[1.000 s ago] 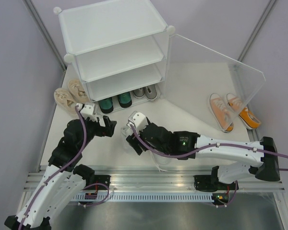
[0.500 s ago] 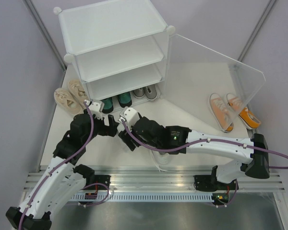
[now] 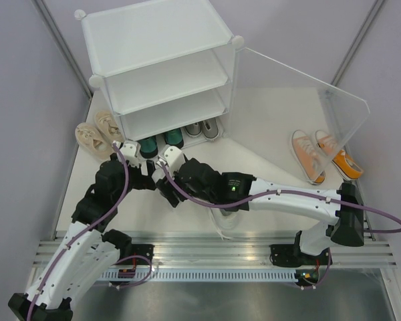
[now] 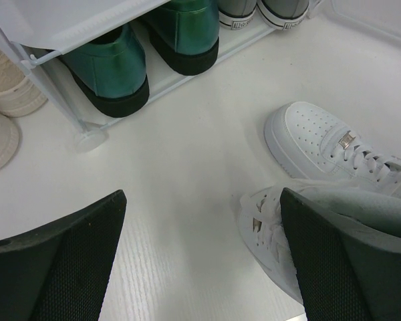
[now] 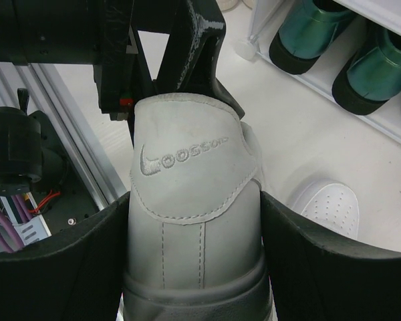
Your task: Place and organize the shoes in the shoe cabinet
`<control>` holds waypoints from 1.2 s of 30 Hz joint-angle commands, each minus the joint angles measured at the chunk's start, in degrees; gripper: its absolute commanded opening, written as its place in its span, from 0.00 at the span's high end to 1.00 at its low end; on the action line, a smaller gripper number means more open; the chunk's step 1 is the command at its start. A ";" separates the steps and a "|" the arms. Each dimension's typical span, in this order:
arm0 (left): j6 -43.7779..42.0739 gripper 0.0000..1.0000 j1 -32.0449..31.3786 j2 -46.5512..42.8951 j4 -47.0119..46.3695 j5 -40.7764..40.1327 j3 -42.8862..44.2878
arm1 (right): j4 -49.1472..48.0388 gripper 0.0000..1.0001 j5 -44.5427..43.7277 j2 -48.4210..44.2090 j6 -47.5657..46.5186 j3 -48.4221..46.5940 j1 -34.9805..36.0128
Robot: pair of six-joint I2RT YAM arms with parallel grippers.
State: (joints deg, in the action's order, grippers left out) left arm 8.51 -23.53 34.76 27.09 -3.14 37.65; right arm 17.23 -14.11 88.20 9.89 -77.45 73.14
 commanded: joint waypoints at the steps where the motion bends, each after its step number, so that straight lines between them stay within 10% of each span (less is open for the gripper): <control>1: 0.36 0.00 -1.52 -0.31 -1.08 9.11 1.20 | 2.63 0.53 7.08 7.24 2.50 2.04 -0.11; 36: 0.01 0.01 -1.52 -1.01 -1.34 9.38 1.11 | 13.61 0.12 11.99 17.17 4.88 0.19 -1.95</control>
State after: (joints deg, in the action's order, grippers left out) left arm 7.60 -23.16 33.95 27.57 -5.45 37.65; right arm 21.69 -10.66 92.88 11.31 -83.24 71.42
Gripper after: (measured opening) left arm 0.993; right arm 0.868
